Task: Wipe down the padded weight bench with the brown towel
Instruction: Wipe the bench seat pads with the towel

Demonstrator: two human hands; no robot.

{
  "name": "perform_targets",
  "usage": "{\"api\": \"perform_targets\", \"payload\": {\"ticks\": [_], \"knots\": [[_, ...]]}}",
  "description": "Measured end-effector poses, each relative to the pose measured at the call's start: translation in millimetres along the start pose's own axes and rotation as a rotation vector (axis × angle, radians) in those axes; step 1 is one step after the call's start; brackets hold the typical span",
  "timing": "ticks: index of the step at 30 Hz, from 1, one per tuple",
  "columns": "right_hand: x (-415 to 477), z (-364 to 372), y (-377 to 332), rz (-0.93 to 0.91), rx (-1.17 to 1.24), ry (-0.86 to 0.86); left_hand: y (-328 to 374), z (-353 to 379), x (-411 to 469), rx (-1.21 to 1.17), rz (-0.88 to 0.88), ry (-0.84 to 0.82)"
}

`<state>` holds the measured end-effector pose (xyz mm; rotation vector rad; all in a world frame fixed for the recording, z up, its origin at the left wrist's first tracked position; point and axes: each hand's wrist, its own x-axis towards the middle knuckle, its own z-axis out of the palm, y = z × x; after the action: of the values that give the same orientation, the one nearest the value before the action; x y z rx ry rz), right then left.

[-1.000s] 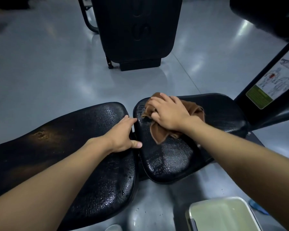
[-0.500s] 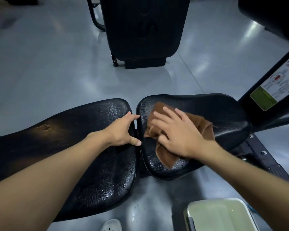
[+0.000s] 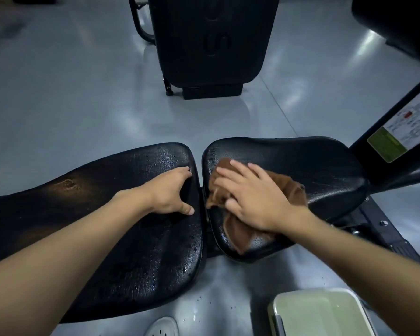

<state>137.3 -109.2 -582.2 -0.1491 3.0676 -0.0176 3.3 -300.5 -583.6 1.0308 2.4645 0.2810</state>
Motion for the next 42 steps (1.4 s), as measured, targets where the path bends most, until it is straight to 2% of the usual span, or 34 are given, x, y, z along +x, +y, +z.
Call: {"api": "perform_targets", "payload": {"ticks": [5,9,14,27,34,42], "knots": [[94.3,-8.8,21.7,0.114,0.129,-0.066,-1.0,3.0,3.6,0.022,-0.024,0.004],[130.8,-7.6,26.1,0.199,0.134,-0.108,-0.7,1.7,5.4,0.062,-0.031,-0.004],[98.3,-4.3,16.6,0.088,0.131,-0.064,3.1,-1.8,1.5,0.067,-0.042,-0.01],[-88.7,25.3,-56.0,-0.162,-0.062,0.031,18.1,-10.9,-7.4,0.121,-0.09,-0.045],[-73.1,23.4,-44.3,-0.094,0.037,0.027,11.1,-6.9,-1.3,0.088,-0.092,-0.026],[12.3,4.7,-12.2,0.132,0.109,0.015,12.0,-4.3,1.4,0.116,-0.078,-0.025]]}}
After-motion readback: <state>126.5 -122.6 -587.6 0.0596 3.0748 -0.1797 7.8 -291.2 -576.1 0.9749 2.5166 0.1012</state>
